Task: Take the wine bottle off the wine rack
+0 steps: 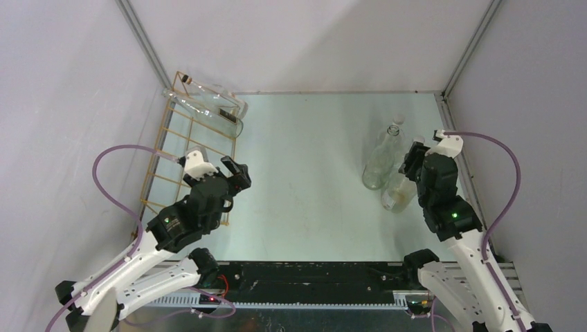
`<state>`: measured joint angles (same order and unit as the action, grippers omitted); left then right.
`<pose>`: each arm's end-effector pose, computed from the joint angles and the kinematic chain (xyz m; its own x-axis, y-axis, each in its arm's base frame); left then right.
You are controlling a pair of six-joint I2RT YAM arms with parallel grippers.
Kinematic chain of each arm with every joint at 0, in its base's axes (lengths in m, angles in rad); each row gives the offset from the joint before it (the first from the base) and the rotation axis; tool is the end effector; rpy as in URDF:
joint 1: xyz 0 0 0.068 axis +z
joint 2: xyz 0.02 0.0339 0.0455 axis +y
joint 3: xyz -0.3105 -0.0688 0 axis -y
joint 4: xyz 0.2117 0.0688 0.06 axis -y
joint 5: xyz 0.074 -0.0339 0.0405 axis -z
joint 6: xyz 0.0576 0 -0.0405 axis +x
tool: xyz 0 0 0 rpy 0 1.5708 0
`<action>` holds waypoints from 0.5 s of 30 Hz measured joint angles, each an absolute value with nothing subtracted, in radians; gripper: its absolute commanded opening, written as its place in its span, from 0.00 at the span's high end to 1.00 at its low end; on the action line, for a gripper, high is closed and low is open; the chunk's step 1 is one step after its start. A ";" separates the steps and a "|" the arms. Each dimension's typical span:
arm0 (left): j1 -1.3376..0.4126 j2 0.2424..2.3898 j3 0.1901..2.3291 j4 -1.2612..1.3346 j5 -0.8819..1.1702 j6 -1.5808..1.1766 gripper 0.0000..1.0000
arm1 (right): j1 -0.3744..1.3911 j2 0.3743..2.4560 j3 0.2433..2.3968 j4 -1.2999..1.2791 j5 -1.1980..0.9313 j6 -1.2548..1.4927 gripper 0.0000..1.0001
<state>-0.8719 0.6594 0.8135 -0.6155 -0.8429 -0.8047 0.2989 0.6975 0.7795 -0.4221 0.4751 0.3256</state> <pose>0.0813 -0.0299 0.3455 -0.2557 -0.4409 -0.8603 -0.1515 0.8972 -0.4148 0.1092 0.0061 0.3483 -0.2540 0.2194 -0.9420 0.2443 0.9569 0.1570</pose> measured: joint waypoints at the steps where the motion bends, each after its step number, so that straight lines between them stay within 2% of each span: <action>1: -0.872 0.660 0.813 -0.616 -0.843 -0.805 0.05 | 0.299 0.692 0.782 -0.425 0.476 0.326 0.40; 7: -0.799 0.665 0.820 -0.615 -0.813 -0.786 0.02 | 0.299 0.681 0.865 -0.469 0.481 0.331 0.38; 12: -0.538 0.696 0.860 -0.575 -0.648 -0.727 0.02 | 0.322 0.681 1.019 -0.528 0.485 0.324 0.36; 15: -0.408 0.748 0.900 -0.549 -0.541 -0.696 0.02 | 0.398 0.694 1.122 -0.579 0.499 0.319 0.36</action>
